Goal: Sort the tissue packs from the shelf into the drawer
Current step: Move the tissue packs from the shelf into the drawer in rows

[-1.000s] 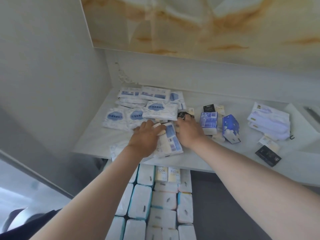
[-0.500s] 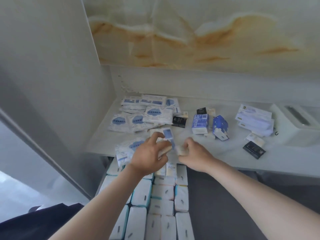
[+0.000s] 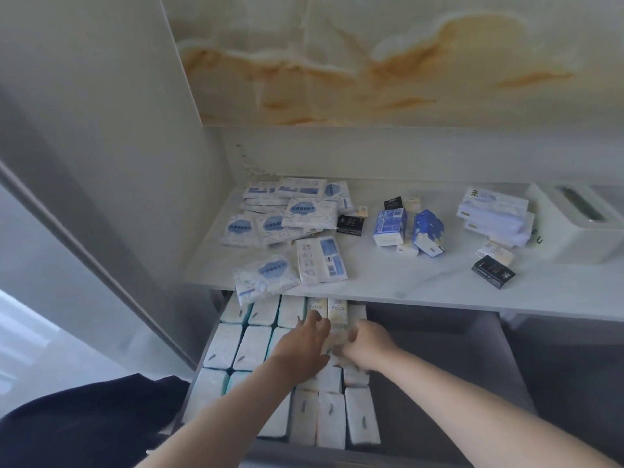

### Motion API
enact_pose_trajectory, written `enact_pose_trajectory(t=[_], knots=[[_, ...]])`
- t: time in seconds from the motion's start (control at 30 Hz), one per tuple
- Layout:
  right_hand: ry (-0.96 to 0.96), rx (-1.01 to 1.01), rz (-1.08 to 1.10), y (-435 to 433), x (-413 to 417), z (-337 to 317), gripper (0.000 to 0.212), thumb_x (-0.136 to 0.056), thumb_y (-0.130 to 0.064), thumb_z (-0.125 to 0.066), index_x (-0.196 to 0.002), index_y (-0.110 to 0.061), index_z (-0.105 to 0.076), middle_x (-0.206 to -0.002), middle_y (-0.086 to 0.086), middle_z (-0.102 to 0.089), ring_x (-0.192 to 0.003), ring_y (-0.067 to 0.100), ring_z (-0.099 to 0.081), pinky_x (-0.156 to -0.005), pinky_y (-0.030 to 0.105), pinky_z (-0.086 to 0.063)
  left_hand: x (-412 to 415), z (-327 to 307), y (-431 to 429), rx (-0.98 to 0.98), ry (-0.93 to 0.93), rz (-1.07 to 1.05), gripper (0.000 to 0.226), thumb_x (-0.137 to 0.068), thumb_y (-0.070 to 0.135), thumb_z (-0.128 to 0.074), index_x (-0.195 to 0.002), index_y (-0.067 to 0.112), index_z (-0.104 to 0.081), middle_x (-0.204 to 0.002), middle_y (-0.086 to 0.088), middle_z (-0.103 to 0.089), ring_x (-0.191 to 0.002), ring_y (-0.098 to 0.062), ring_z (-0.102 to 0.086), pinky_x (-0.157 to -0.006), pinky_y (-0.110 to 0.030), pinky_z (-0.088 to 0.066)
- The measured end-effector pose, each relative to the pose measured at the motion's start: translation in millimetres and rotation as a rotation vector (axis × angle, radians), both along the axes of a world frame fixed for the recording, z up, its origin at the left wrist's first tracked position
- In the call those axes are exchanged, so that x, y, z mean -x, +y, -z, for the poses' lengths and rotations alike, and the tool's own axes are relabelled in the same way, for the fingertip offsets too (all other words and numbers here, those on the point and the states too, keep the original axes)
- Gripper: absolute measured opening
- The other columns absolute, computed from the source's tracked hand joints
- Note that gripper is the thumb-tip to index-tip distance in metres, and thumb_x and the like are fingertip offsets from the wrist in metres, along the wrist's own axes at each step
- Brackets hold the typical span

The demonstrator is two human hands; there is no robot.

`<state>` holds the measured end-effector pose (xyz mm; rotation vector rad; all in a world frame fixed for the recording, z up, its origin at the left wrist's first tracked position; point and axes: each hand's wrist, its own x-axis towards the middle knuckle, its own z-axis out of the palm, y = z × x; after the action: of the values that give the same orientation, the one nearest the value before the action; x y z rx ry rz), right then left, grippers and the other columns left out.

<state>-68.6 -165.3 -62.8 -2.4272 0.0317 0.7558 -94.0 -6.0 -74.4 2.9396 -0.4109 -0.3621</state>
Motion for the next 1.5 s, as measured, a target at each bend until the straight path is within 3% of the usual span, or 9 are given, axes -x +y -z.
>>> enact_pose_trajectory(t=[0.07,0.17,0.33,0.53,0.67,0.9,1.2,1.4,1.5], knots=[[0.085,-0.052,0.006,-2.1,-3.5,3.0,0.037,-0.078,-0.030,-0.080,-0.102,-0.019,-0.053,-0.105,0.001,-0.058,-0.052,0.016,-0.061,-0.042,0.020,-0.045,-3.4,3.5,-2.3,-0.007,0.042,0.030,0.058,-0.084,0.034,-0.071,-0.128,0.011,-0.041,-0.138,-0.007,-0.030,-0.120,-0.027,-0.046,-0.096,-0.039,-0.047],[0.068,0.027,-0.128,-7.5,-6.2,9.0,0.045,-0.079,-0.012,-0.077,-0.116,-0.019,-0.052,-0.111,-0.001,-0.052,-0.079,0.018,-0.061,-0.054,0.025,-0.050,-8.2,5.0,0.0,-0.127,0.045,0.181,0.067,-0.077,0.023,-0.077,-0.134,0.014,-0.043,-0.146,-0.006,-0.025,-0.128,-0.028,-0.037,-0.106,-0.039,-0.039],[-0.105,0.083,-0.258,-9.2,-10.7,14.6,0.040,-0.083,-0.022,-0.071,-0.117,-0.018,-0.050,-0.113,0.001,-0.060,-0.090,0.016,-0.053,-0.069,0.025,-0.041,-14.7,8.6,17.6,-0.190,-0.063,0.185,0.076,-0.075,-0.002,-0.061,-0.142,0.022,-0.038,-0.153,-0.007,-0.011,-0.136,-0.028,-0.026,-0.115,-0.038,-0.029],[-0.134,0.072,-0.208,-2.1,-9.7,27.3,0.033,-0.082,-0.026,-0.074,-0.098,-0.024,-0.046,-0.099,-0.005,-0.055,-0.082,0.013,-0.053,-0.054,0.023,-0.036,-17.9,14.7,24.1,-0.020,-0.097,0.079,0.041,-0.081,0.015,-0.070,-0.119,0.019,-0.056,-0.125,-0.001,-0.040,-0.114,-0.022,-0.042,-0.093,-0.030,-0.044],[-0.178,0.102,-0.194,-1.1,-9.5,32.3,0.031,-0.083,-0.025,-0.073,-0.099,-0.023,-0.047,-0.099,-0.005,-0.054,-0.085,0.015,-0.054,-0.054,0.023,-0.036,-21.3,16.8,25.0,-0.044,-0.127,0.100,0.039,-0.082,0.037,-0.070,-0.115,0.019,-0.058,-0.120,0.002,-0.050,-0.111,-0.019,-0.046,-0.096,-0.028,-0.037],[-0.212,0.000,-0.113,1.8,-9.6,41.5,0.070,-0.075,-0.039,-0.073,-0.131,-0.029,-0.032,-0.119,-0.001,-0.055,-0.099,0.022,-0.062,-0.078,0.037,-0.055,-20.3,17.6,29.0,-0.054,-0.149,0.170,0.039,-0.080,0.030,-0.068,-0.117,0.019,-0.062,-0.126,0.001,-0.048,-0.111,-0.020,-0.045,-0.097,-0.034,-0.043],[-0.097,0.022,-0.255,1.5,-16.4,37.3,0.092,-0.071,-0.040,-0.080,-0.146,-0.028,-0.028,-0.128,0.008,-0.052,-0.117,0.028,-0.056,-0.094,0.037,-0.050,-22.8,0.2,23.1,-0.097,-0.044,0.172,0.042,-0.085,0.039,-0.066,-0.124,0.024,-0.057,-0.128,0.002,-0.049,-0.118,-0.019,-0.046,-0.099,-0.034,-0.040],[-0.242,0.183,-0.382,-18.4,-29.3,-18.0,0.035,-0.086,-0.042,-0.058,-0.116,-0.024,-0.061,-0.115,-0.004,-0.064,-0.106,0.021,-0.061,-0.081,0.032,-0.050,-31.4,-35.3,11.3,0.099,0.006,0.085,0.032,-0.093,0.037,-0.056,-0.125,0.030,-0.057,-0.127,0.009,-0.056,-0.114,-0.015,-0.055,-0.090,-0.029,-0.045],[-0.415,0.211,-0.334,-41.1,-52.1,-55.2,0.024,-0.092,-0.038,-0.054,-0.108,-0.026,-0.067,-0.111,-0.005,-0.067,-0.100,0.020,-0.062,-0.078,0.030,-0.048,-41.8,-55.6,-1.1,0.182,0.004,0.054,0.037,-0.092,0.035,-0.057,-0.129,0.033,-0.052,-0.119,0.012,-0.061,-0.105,-0.012,-0.060,-0.089,-0.032,-0.050]])
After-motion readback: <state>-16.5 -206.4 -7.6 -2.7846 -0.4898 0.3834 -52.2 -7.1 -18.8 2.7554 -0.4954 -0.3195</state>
